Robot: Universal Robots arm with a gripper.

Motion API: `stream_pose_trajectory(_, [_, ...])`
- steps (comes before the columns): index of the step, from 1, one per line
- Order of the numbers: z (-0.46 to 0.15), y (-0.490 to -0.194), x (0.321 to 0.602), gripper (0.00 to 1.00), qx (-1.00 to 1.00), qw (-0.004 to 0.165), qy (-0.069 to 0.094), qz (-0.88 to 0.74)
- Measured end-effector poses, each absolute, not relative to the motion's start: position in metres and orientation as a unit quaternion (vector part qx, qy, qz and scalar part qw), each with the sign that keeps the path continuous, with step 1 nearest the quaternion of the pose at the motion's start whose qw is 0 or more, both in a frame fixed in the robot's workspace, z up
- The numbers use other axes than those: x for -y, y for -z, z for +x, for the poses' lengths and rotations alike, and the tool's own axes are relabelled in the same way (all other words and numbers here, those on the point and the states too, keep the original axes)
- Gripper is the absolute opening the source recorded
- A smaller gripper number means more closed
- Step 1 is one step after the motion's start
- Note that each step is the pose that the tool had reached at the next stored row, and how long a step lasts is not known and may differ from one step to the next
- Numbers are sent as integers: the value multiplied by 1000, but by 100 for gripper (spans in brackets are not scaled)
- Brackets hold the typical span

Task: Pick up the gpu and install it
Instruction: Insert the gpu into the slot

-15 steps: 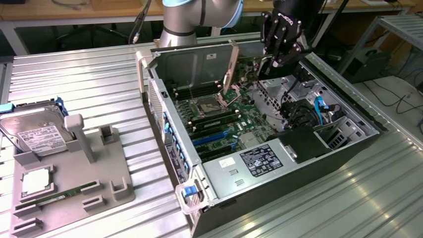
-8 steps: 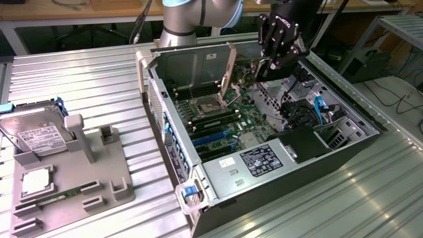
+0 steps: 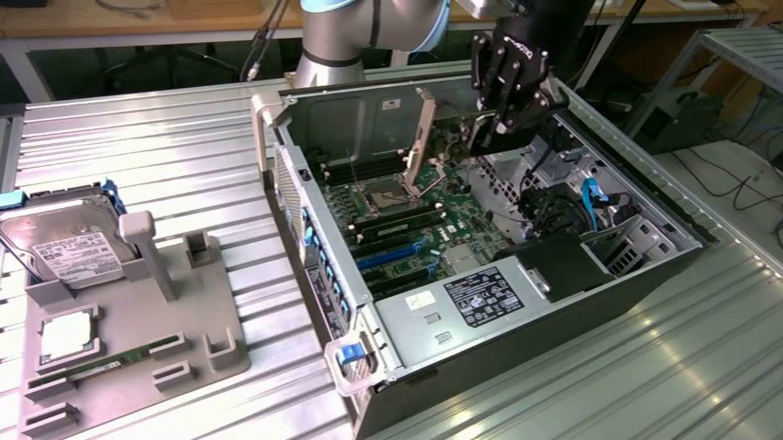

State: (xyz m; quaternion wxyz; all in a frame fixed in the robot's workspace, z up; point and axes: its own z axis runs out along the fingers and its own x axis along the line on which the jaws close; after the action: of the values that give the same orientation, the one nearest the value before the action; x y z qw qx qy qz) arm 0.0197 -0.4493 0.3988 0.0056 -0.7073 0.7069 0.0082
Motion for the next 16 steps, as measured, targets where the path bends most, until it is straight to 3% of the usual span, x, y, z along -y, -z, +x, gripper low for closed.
stream_pose_trajectory(16, [2,-395,449,28,-695,5,-9,-719])
